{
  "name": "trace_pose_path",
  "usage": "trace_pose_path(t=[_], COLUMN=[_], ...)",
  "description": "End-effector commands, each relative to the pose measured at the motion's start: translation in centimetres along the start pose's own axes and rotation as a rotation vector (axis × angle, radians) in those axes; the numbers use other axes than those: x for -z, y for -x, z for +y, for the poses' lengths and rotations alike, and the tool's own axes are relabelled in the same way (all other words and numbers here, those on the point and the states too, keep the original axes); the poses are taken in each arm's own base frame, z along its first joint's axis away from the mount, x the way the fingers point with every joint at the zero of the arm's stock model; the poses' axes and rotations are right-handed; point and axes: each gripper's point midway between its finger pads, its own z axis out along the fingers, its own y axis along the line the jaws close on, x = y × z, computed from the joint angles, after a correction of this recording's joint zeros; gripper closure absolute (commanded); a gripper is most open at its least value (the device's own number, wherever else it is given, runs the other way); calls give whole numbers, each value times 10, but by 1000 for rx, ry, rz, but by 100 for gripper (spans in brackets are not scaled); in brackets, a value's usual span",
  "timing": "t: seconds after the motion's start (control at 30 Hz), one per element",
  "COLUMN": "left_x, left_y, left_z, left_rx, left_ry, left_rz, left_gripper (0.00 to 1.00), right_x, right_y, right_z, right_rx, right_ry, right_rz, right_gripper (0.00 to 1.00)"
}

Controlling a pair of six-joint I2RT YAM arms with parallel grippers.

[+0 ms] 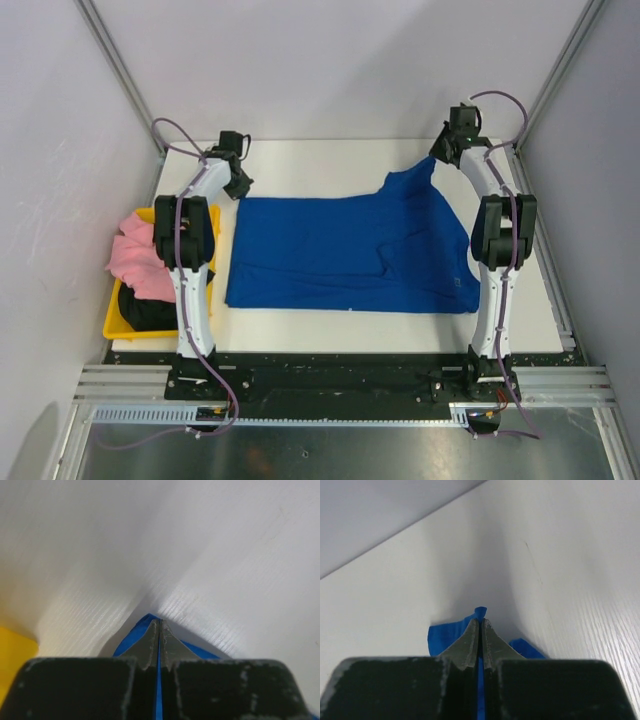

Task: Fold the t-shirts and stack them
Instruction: Grap the side of the flattened tshirt furthest away from the robot with both arms, then fold the other side of the tshirt into a rectangle

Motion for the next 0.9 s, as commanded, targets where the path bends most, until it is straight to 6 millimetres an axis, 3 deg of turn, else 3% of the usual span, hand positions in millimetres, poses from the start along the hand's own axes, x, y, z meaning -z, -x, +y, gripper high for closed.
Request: trace_pose_path(t=[0.0,0.4,0.63,0.87], left_x=[41,58,72,86], left_y=[39,41,35,10], left_z=[-15,-13,-5,18], left_rx=[5,-11,-32,-41], left_ry=[-76,-109,-127,-114], left_rz=[-101,-110,-93,-52], left_gripper=[100,100,100,100], right_x=[37,84,122,166], right_y=[30,22,4,-38], right_z=[12,5,-9,-26], right_rx=[-12,-31,-63,-104], right_ry=[45,28,-15,-28], right_rz=[-80,-83,-59,21], right_gripper=[100,100,100,100])
